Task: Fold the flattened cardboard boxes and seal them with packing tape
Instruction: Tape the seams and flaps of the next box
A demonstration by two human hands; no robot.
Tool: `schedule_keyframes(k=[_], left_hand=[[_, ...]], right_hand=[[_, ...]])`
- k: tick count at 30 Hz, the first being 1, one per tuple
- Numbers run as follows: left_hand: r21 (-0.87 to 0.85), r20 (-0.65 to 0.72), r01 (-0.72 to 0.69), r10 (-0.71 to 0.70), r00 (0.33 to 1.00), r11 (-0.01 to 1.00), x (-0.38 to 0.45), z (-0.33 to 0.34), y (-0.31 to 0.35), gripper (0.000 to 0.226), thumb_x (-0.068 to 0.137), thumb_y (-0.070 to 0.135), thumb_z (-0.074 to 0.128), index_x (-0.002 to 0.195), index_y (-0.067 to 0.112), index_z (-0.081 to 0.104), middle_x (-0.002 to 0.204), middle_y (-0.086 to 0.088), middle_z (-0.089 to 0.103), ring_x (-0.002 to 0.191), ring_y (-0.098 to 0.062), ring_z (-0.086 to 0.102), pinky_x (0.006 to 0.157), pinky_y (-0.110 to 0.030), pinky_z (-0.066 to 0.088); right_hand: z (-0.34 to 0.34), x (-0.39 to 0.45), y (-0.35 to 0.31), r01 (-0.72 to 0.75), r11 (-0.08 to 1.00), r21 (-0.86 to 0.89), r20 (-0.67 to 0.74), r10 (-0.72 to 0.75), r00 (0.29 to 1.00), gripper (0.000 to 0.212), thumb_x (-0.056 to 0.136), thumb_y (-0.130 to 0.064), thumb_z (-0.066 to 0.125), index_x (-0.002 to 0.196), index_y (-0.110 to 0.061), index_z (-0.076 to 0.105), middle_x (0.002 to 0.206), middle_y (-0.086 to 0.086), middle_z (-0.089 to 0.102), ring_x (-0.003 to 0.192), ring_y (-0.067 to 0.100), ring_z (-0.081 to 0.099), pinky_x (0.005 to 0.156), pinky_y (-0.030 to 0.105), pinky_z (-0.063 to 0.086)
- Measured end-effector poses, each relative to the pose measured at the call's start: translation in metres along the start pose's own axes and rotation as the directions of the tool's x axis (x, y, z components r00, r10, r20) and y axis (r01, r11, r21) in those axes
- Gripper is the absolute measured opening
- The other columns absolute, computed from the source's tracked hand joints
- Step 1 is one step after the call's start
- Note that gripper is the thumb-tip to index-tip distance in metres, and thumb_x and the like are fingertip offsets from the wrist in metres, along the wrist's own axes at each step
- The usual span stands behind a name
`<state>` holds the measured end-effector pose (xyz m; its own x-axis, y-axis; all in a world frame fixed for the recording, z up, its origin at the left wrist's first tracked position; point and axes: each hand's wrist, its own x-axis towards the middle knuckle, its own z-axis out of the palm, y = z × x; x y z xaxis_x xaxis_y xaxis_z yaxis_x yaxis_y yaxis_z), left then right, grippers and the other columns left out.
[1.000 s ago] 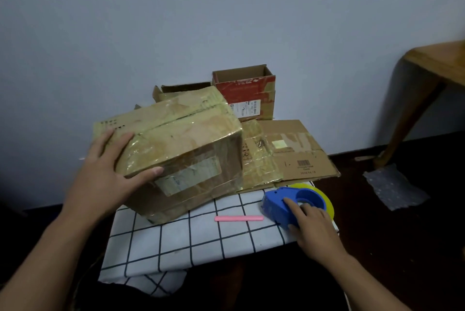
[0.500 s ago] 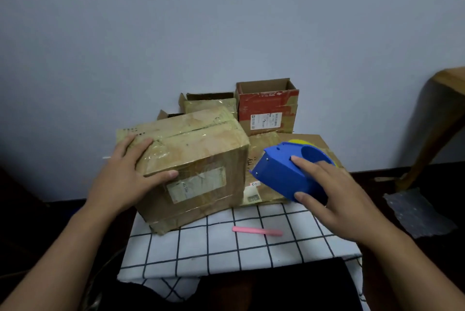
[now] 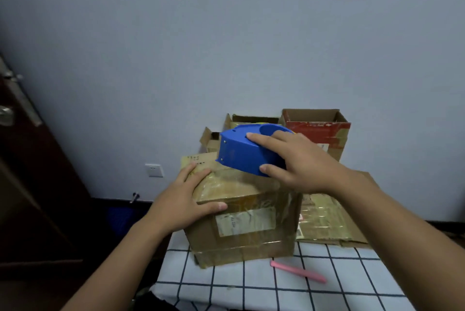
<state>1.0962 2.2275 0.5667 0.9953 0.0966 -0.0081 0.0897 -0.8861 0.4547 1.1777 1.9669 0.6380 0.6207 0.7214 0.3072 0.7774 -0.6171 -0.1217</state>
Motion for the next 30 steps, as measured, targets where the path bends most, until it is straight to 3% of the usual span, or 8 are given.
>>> schedule_keyframes(k=[9,14,16,18,22,25,28,30], left_hand=[[0.05,0.061,-0.011,0.008,0.998,0.999,0.006,0.006,-0.011,0.104,0.057,0.099,0.031,0.148,0.054,0.011,0.16,0.023,-0.005,0.146,-0.021,0.021,0.111,-0.047,0.034],[0.12,-0.001,-0.054,0.054,0.999,0.991,0.011,0.004,-0.007,0.062,0.092,0.072,0.023,0.149,0.048,0.019,0.163,0.008,0.005,0.149,-0.024,-0.017,0.117,-0.048,-0.014],[0.084,-0.086,-0.072,0.08,0.993,0.994,0.014,0.002,-0.004,0.061,0.093,0.062,0.042,0.148,0.041,0.025,0.162,0.007,0.014,0.15,-0.02,-0.009,0.121,-0.046,-0.006],[-0.051,-0.154,-0.11,0.101,0.983,0.993,0.016,-0.001,0.0,0.075,0.087,0.053,0.06,0.15,0.035,0.023,0.157,0.01,0.023,0.147,-0.013,0.012,0.12,-0.04,0.018],[-0.297,-0.147,-0.15,0.11,0.983,0.943,0.019,-0.002,0.004,0.098,0.08,0.039,0.076,0.154,0.037,0.012,0.152,0.016,0.033,0.134,0.0,0.038,0.11,-0.035,0.038],[-0.331,-0.144,-0.169,0.127,0.981,0.928,0.019,-0.001,0.005,0.094,0.081,0.034,0.074,0.152,0.042,0.013,0.148,0.018,0.038,0.128,0.004,0.042,0.104,-0.035,0.043],[-0.391,-0.158,-0.16,0.105,0.982,0.906,0.017,-0.002,0.008,0.069,0.089,0.027,0.058,0.147,0.04,0.022,0.132,0.02,0.051,0.122,0.004,0.047,0.095,-0.031,0.044],[-0.481,-0.152,-0.123,0.056,0.987,0.868,0.018,-0.003,0.01,0.05,0.096,0.026,0.043,0.143,0.038,0.031,0.122,0.023,0.054,0.117,0.0,0.052,0.089,-0.026,0.044]], right_hand=[[0.045,0.023,0.001,0.046,0.977,-0.209,0.054,-0.035,0.998,0.067,0.088,-0.051,0.031,0.153,-0.036,0.026,0.108,0.0,0.054,0.098,0.022,0.053,0.092,0.039,0.039],[0.045,0.027,0.003,0.049,0.975,-0.215,0.045,-0.04,0.998,0.067,0.09,-0.053,0.041,0.152,-0.038,0.024,0.112,-0.002,0.054,0.103,0.02,0.053,0.098,0.038,0.039],[0.043,0.027,0.002,0.06,0.979,-0.195,0.039,-0.053,0.998,0.067,0.09,-0.053,0.043,0.152,-0.037,0.026,0.113,-0.002,0.054,0.104,0.02,0.053,0.098,0.037,0.038],[0.04,0.026,0.002,0.068,0.983,-0.169,0.023,-0.065,0.998,0.067,0.087,-0.053,0.042,0.151,-0.036,0.032,0.109,-0.002,0.056,0.101,0.02,0.053,0.094,0.036,0.038],[0.034,0.024,0.005,0.08,0.989,-0.124,-0.003,-0.081,0.997,0.068,0.085,-0.057,0.039,0.149,-0.036,0.035,0.104,-0.003,0.056,0.096,0.019,0.053,0.087,0.036,0.042],[0.017,0.027,0.001,0.063,0.998,0.008,-0.023,-0.063,0.998,0.071,0.08,-0.059,0.042,0.147,-0.038,0.038,0.11,-0.006,0.058,0.092,0.01,0.051,0.079,0.032,0.047],[0.003,0.036,-0.005,0.053,0.979,0.197,-0.044,-0.046,0.998,0.067,0.077,-0.056,0.054,0.141,-0.04,0.044,0.123,-0.013,0.06,0.099,0.005,0.055,0.081,0.029,0.048],[-0.002,0.044,-0.007,0.025,0.982,0.187,-0.022,-0.022,1.0,0.064,0.078,-0.058,0.053,0.139,-0.04,0.045,0.12,-0.013,0.062,0.097,0.007,0.057,0.079,0.03,0.05]])
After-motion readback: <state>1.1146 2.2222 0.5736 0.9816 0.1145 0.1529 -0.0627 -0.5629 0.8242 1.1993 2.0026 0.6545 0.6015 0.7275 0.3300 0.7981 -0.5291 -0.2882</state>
